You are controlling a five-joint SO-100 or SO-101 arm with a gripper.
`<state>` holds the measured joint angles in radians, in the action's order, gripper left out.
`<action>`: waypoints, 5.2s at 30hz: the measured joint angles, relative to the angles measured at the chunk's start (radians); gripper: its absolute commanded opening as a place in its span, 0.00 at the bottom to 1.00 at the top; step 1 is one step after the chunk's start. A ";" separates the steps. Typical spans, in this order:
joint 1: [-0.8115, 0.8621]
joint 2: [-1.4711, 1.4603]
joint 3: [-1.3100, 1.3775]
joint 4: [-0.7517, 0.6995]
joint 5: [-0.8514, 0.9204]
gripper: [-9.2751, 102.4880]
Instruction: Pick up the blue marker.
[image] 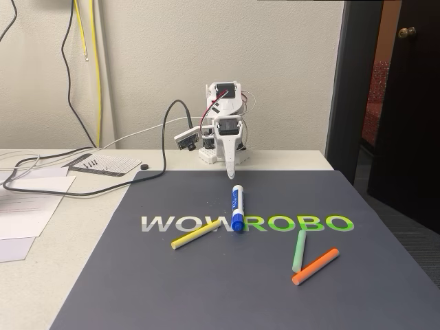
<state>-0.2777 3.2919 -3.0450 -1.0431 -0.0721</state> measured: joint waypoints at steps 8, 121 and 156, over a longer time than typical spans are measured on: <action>0.000 0.000 0.000 0.000 0.000 0.08; 0.000 -1.930 1.287 0.100 1.563 0.12; 0.044 -1.055 1.285 -0.075 0.003 0.11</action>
<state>-0.2332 2.2365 -1.7595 -1.1183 -0.0690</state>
